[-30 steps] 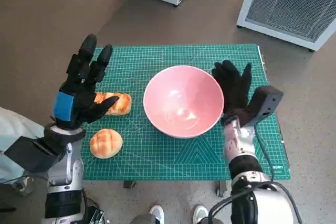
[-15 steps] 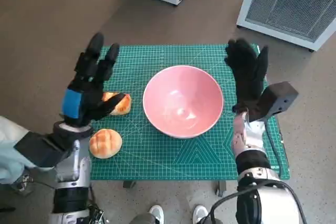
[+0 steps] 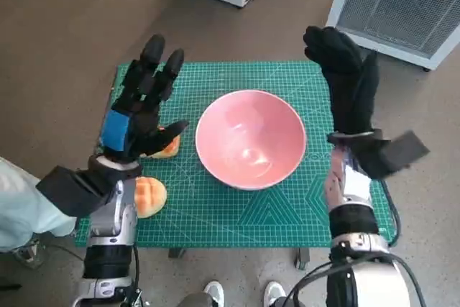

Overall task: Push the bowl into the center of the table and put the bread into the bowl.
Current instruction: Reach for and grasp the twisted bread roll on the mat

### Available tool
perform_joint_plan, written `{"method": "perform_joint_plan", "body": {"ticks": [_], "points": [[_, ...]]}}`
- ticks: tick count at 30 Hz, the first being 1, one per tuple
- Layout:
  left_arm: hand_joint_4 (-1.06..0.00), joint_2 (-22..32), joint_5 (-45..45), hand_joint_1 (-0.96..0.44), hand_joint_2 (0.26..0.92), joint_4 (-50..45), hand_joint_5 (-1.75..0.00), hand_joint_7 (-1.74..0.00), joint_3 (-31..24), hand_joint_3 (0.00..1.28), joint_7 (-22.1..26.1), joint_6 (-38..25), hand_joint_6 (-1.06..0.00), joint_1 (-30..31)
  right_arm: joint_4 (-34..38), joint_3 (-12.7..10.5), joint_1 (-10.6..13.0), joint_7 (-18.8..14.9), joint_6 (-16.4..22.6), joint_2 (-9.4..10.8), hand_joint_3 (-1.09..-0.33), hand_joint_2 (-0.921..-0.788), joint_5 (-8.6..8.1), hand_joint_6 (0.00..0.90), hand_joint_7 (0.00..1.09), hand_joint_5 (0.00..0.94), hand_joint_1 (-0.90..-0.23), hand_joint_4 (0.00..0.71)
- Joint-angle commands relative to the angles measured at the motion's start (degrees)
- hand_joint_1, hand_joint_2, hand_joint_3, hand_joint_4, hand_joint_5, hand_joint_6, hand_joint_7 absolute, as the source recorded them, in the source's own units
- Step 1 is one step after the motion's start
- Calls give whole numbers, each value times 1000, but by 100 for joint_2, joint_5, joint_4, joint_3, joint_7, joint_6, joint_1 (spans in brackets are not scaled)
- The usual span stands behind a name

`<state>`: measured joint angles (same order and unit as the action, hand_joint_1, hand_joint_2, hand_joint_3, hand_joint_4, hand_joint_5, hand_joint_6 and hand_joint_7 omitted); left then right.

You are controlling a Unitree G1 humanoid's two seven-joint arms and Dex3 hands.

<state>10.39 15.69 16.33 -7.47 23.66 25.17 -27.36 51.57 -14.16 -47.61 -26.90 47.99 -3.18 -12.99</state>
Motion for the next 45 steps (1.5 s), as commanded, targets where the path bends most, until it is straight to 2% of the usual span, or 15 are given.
{"method": "perform_joint_plan", "body": {"ticks": [1, 9, 12, 16, 18, 21, 23, 27, 31, 37, 41, 45], "points": [[-183, -34, -9, -597, 921, -17, -1, -109, 91, 127, 87, -22, -145, -156, -498, 228, 357, -299, -172, 9, -765, -921, -135, 284, 202, 0, -681, 254], [-181, 21, -3, -594, 921, 15, 0, -113, 97, 126, 211, 96, -143, -251, -765, 317, 425, -504, -376, -98, -761, -921, -338, 261, 214, 0, -693, 234], [-181, 80, -35, -581, 921, 5, 0, -115, 64, 127, 237, 155, -142, -251, -805, 328, 442, -469, -432, -81, -756, -921, -372, 221, 288, 0, -694, 232], [-178, 393, -412, -575, 921, -166, 0, -118, 19, 125, 108, 193, -141, -186, -906, 351, 494, -342, -505, -29, -751, -921, -359, 190, 345, 0, -692, 231], [-177, 716, -836, -572, 921, -431, 0, -118, 4, 118, -2, 35, -140, -104, -949, 367, 518, -282, -526, -9, -749, -921, -335, 184, 355, 0, -692, 231], [-156, 1591, -1715, -528, 896, -1486, 0, -120, -68, 82, 65, -1033, -143, 202, -1036, 395, 563, -203, -563, 14, -748, -921, -308, 179, 364, 0, -691, 231], [-123, 2002, -2107, -459, 851, -2062, 0, -124, -133, 46, 174, -1664, -161, 355, -1083, 414, 585, -160, -582, 23, -748, -921, -291, 176, 369, 0, -691, 231], [-95, 2531, -2566, -342, 773, -2703, -1, -127, -271, 10, 303, -2533, -210, 503, -1153, 439, 613, -116, -613, 45, -748, -921, -301, 172, 377, 0, -688, 231], [-90, 2782, -2942, -291, 740, -3018, 0, -85, -292, 2, 272, -3276, -261, 573, -1210, 448, 628, -101, -662, 56, -748, -921, -350, 169, 383, 0, -685, 231], [-80, 2913, -3154, -239, 711, -2761, -6, -49, -158, 1, 133, -3457, -315, 586, -1258, 447, 628, -84, -740, 68, -746, -921, -402, 165, 392, 0, -686, 229], [-67, 3045, -3413, -248, 720, -2490, -2, -30, 115, 14, 192, -3582, -312, 556, -1251, 432, 624, -81, -749, 74, -739, -921, -414, 166, 405, 2, -688, 229], [-65, 3118, -3679, -241, 728, -2387, -1, -22, 456, 16, 371, -4107, -312, 440, -1202, 400, 608, -85, -727, 71, -736, -921, -420, 165, 411, 2, -691, 230]]}}
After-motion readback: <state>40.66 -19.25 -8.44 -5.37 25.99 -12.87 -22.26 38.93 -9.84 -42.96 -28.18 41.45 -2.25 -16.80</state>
